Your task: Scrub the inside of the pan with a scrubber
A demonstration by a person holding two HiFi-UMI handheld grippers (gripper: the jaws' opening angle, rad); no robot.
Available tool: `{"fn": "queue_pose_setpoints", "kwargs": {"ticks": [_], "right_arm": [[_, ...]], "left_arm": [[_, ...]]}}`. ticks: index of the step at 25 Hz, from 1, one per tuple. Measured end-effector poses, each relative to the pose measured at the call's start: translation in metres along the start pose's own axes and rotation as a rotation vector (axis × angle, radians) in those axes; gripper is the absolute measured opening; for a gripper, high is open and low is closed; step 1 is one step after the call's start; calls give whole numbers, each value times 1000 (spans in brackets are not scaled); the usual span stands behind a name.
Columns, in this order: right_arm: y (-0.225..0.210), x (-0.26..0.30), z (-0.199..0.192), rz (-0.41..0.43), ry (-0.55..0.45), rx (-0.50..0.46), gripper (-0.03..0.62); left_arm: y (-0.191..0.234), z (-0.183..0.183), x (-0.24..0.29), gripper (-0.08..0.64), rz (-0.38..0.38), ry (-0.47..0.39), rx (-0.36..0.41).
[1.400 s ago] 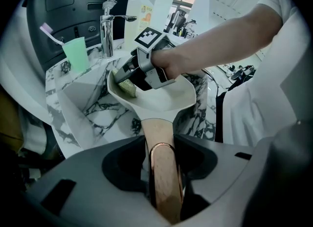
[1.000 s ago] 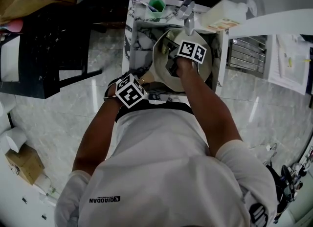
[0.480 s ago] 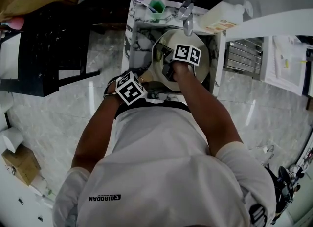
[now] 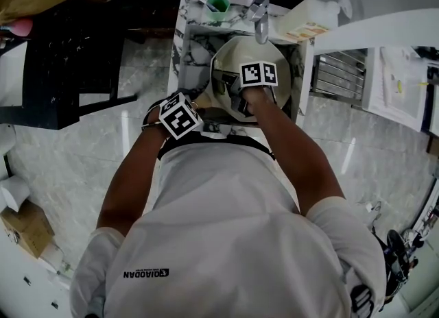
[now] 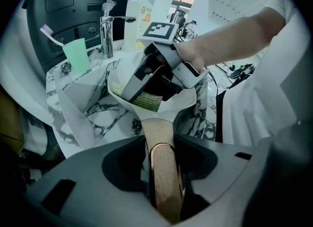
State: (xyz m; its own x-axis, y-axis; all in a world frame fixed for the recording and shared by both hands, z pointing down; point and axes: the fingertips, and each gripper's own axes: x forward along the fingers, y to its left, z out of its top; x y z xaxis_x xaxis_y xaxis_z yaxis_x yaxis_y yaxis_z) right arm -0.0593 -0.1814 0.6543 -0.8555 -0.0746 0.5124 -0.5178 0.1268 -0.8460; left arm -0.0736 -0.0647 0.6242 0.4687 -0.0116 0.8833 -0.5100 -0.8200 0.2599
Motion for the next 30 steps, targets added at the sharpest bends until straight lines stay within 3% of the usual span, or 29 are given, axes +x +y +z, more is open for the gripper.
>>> {"fn": "queue_pose_setpoints", "kwargs": {"ticks": [17, 30], "right_arm": [[10, -33, -78, 127, 430, -48, 89], [-9, -77, -122, 43, 776, -143, 89]], "left_arm": [[1, 0, -1, 190, 1, 2, 4], [-1, 1, -1, 190, -5, 9, -3]]}}
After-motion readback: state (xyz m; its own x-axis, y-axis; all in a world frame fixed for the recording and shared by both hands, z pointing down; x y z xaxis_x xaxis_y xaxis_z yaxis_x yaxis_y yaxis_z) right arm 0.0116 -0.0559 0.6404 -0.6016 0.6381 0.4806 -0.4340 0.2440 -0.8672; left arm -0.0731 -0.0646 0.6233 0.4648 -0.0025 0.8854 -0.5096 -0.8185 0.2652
